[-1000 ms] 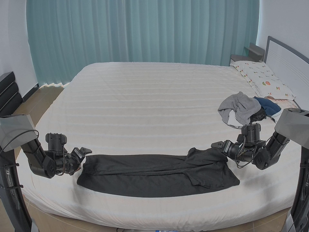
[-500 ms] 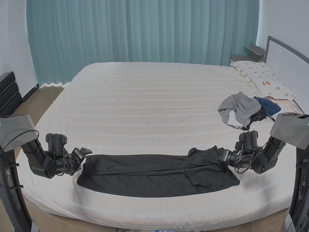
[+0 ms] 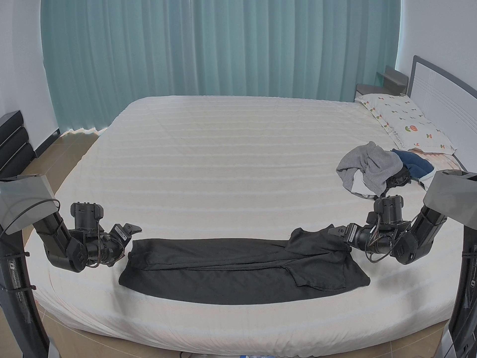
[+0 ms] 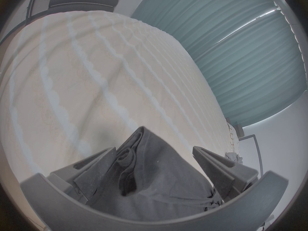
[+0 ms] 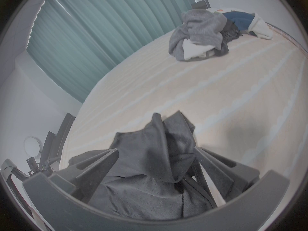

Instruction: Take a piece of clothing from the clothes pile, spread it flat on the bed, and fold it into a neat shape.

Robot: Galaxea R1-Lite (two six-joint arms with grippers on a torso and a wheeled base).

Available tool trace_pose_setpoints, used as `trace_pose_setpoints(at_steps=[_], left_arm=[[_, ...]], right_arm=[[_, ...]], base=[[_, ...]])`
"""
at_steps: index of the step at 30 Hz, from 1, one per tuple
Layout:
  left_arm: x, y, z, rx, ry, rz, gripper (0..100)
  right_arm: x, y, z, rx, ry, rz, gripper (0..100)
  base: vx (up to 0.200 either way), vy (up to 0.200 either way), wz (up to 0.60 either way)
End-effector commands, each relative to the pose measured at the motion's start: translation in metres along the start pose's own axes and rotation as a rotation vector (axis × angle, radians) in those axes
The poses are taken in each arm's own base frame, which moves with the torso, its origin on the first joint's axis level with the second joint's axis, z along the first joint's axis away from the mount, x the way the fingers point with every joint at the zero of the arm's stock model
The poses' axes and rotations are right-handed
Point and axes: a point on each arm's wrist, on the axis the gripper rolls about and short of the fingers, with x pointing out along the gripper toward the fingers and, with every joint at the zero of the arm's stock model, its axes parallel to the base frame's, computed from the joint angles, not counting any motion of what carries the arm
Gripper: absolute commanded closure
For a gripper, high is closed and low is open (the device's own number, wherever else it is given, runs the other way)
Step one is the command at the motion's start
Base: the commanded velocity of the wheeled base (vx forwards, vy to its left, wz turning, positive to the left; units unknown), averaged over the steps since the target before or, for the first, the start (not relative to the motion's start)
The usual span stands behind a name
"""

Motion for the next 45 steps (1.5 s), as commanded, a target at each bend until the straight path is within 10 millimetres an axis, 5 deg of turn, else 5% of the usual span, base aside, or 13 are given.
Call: trace_pose_setpoints(at_steps=[1, 10, 23, 24, 36, 45], left_arm=[[0.006, -0.013, 0.006, 0.024, -0.037, -0.028, 0], [0.039, -0.006, -0.003, 0.137, 0.013, 0.026, 0], [0.050, -0.013, -0.002, 0.148, -0.028, 0.028, 0], [0.050, -0.013, -0.001, 0.147, -0.029, 0.029, 100], [0.048, -0.008, 0.009, 0.075, -0.073, 0.045, 100], [0.052, -0.003, 0.015, 0.049, -0.158, 0.067, 100]], right_arm=[[-0.007, 0.010, 0.007, 0.025, -0.028, 0.027, 0], [-0.005, 0.014, 0.009, 0.084, -0.034, 0.038, 0], [-0.006, 0.015, 0.013, 0.121, -0.047, 0.043, 0], [-0.006, 0.015, 0.012, 0.120, -0.046, 0.044, 0], [-0.008, 0.062, 0.024, 0.039, -0.058, 0.099, 0], [0.027, 0.102, -0.003, -0.070, 0.021, 0.079, 0]], base=[[0.000, 0.000, 0.00], [0.000, 0.000, 0.00], [0.000, 0.000, 0.00], [0.000, 0.000, 0.00], [0.000, 0.000, 0.00], [0.000, 0.000, 0.00]])
